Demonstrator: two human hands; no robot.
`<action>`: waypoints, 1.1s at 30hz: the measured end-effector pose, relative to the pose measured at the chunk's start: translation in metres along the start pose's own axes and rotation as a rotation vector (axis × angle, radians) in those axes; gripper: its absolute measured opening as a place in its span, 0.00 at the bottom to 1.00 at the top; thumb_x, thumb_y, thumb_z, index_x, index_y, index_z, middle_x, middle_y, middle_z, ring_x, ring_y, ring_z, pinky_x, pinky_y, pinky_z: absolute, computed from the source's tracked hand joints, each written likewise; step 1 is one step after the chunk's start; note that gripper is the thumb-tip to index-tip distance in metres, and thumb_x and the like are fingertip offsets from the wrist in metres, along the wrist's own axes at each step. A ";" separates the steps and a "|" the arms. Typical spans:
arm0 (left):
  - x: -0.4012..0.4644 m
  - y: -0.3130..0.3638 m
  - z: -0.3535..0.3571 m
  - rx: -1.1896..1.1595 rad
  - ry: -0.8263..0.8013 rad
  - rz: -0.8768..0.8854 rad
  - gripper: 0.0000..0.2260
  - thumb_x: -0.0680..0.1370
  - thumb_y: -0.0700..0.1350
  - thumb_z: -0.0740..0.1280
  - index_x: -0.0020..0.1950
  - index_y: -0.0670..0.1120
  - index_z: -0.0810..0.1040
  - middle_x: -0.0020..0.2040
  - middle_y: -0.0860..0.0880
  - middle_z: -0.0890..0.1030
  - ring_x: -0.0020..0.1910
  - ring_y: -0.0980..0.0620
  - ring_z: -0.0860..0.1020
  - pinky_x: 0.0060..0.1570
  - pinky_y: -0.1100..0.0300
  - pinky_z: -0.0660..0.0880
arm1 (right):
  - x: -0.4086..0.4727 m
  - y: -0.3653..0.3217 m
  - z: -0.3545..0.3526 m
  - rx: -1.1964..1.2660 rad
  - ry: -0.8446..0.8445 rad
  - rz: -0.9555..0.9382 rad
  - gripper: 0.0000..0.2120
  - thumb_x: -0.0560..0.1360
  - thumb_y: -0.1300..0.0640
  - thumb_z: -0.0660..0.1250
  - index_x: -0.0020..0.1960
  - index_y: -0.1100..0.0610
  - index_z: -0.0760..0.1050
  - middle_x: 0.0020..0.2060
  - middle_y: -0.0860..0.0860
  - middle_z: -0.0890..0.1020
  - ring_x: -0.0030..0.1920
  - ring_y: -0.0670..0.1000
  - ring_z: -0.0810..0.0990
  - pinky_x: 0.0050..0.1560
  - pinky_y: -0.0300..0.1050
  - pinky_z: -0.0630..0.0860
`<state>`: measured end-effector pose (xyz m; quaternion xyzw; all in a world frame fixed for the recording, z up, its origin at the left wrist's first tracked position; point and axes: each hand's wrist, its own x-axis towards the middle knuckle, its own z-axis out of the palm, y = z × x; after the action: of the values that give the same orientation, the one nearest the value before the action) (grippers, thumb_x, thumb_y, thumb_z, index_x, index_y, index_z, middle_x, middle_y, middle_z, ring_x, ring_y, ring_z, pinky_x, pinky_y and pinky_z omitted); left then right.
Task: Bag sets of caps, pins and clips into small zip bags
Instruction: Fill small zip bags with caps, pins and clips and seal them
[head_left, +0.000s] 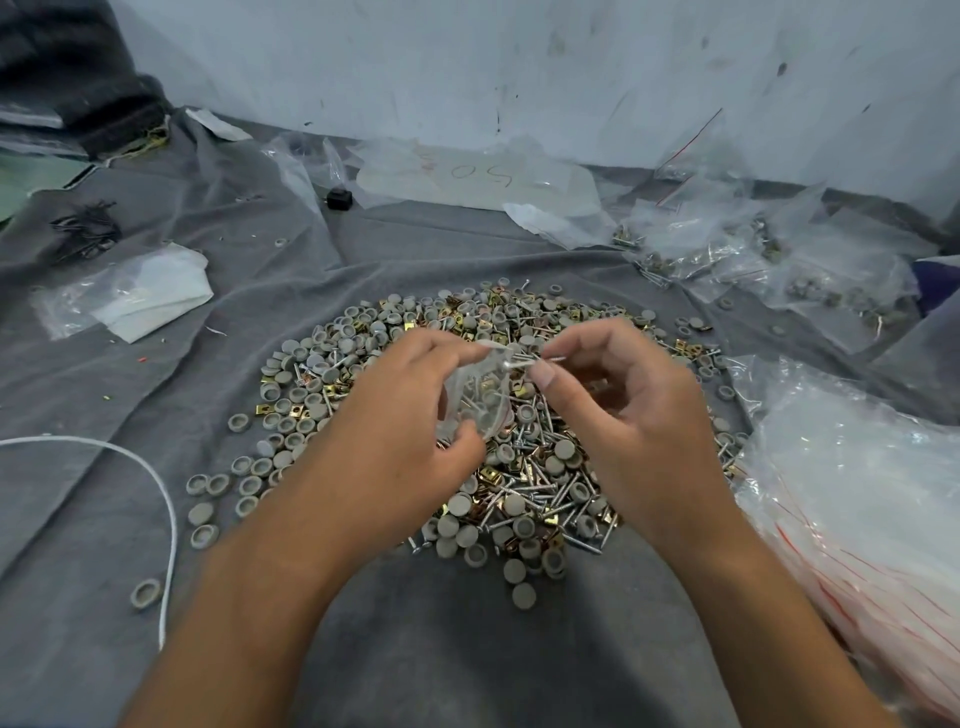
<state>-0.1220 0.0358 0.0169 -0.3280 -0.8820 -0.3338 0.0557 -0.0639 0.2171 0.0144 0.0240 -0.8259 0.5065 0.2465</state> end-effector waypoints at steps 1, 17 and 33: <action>0.000 0.000 0.000 0.000 -0.004 0.002 0.24 0.75 0.46 0.70 0.71 0.53 0.73 0.57 0.64 0.70 0.51 0.69 0.71 0.51 0.80 0.64 | 0.000 -0.004 0.003 0.024 0.003 -0.061 0.02 0.79 0.54 0.71 0.50 0.50 0.79 0.41 0.42 0.82 0.39 0.43 0.80 0.37 0.31 0.72; 0.000 0.001 -0.005 -0.012 0.052 -0.042 0.26 0.74 0.48 0.65 0.72 0.52 0.72 0.55 0.64 0.69 0.52 0.73 0.69 0.53 0.82 0.60 | -0.012 0.025 0.028 -0.722 -0.468 0.165 0.06 0.78 0.47 0.70 0.55 0.44 0.80 0.49 0.41 0.80 0.49 0.44 0.79 0.49 0.44 0.78; 0.000 -0.001 -0.002 -0.008 0.039 -0.040 0.25 0.75 0.45 0.69 0.72 0.54 0.71 0.54 0.65 0.68 0.52 0.71 0.69 0.51 0.81 0.62 | 0.000 0.007 0.014 -0.090 -0.079 0.070 0.02 0.81 0.53 0.66 0.53 0.47 0.77 0.43 0.41 0.81 0.43 0.42 0.80 0.40 0.32 0.73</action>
<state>-0.1228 0.0341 0.0182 -0.3039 -0.8859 -0.3445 0.0650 -0.0715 0.2085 0.0033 0.0041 -0.8572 0.4760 0.1965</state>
